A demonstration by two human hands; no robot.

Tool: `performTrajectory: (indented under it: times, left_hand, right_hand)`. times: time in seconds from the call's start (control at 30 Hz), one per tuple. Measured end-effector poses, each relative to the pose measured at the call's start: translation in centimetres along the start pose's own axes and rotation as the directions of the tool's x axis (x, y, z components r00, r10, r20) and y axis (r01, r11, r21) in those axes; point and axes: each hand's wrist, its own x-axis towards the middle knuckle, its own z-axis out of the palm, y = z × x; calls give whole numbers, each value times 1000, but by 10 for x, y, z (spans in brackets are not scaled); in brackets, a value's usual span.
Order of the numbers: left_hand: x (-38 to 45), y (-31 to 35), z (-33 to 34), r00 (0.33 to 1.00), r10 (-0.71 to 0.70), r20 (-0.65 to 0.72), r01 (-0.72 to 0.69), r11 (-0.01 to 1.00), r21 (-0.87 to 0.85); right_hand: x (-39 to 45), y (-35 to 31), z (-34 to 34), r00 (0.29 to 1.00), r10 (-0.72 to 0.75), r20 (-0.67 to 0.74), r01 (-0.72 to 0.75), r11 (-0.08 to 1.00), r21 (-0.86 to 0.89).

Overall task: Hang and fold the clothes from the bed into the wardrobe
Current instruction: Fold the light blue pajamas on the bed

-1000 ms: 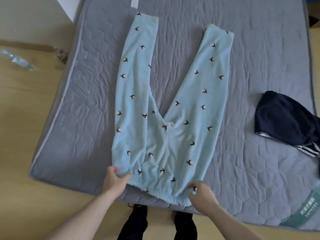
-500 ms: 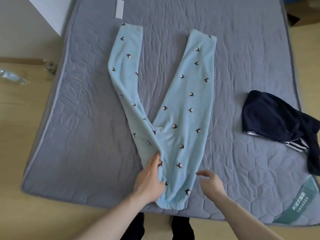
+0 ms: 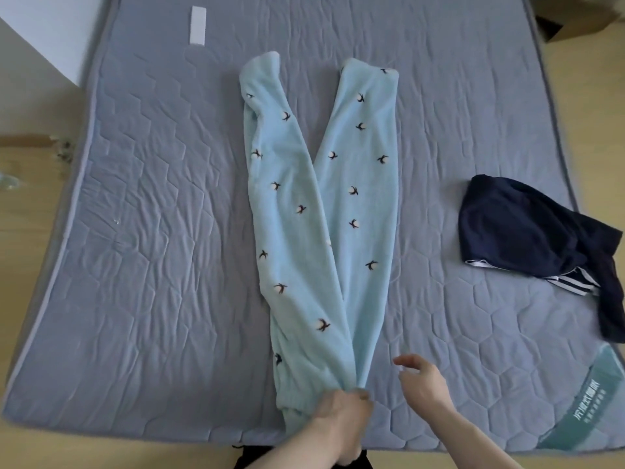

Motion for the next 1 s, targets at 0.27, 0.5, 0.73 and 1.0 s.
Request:
performTrajectory:
  times: [0.27, 0.5, 0.73, 1.0]
  left_hand:
    - [5, -102, -20, 931, -32, -365, -104, 932, -347]
    - [15, -263, -143, 529, -650, -546, 223, 727, -649]
    - [41, -312, -185, 569, -688, -451, 331, 693, -640]
    - [69, -315, -192, 596, -693, -405, 348, 677, -648]
  right_hand:
    - [32, -34, 17, 995, -83, 47, 84, 996, -7]
    - [78, -139, 60, 929, -370, 23, 368, 928, 49]
    - [139, -228, 112, 895, -442, -59, 445, 894, 59]
    - [134, -237, 102, 795, -489, -360, 593, 751, 291]
